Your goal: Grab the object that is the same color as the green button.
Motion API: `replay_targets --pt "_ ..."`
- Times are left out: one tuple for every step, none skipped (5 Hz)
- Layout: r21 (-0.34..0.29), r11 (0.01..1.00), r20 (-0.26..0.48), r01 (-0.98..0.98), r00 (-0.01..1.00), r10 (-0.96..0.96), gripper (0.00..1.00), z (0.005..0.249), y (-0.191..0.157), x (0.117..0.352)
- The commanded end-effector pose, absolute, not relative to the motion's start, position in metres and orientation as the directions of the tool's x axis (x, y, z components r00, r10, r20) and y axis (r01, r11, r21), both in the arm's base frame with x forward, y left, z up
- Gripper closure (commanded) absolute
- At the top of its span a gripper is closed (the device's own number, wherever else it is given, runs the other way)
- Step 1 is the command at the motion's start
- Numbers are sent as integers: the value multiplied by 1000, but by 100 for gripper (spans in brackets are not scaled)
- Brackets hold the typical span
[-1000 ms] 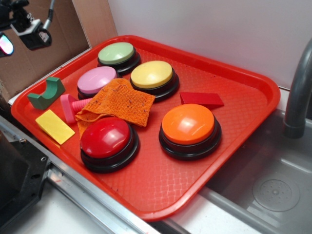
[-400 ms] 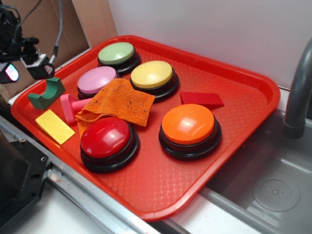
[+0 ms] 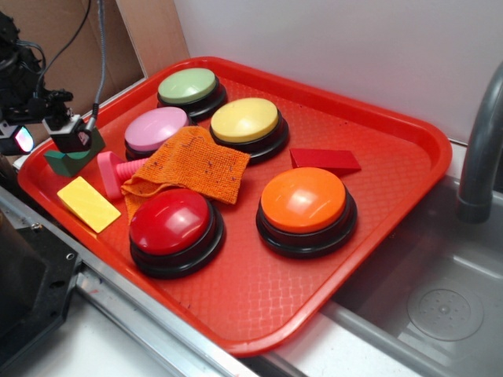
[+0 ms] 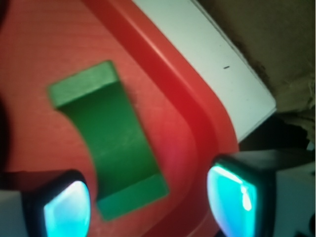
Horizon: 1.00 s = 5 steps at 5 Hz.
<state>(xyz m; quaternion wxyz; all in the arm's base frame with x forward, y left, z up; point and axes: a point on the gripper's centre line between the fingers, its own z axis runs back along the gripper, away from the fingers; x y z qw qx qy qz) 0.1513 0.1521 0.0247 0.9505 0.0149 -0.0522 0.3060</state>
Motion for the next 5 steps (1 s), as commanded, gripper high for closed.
replay_targets --pt "37 836 109 -547 834 541 0 11 151 164" --pt "18 848 101 -529 845 525 0 7 141 168" --pt "-5 854 86 -520 851 519 0 5 134 170" --pt "2 858 79 -513 856 511 0 0 130 171" --pt "-7 855 76 -518 852 517 28 -3 128 171"
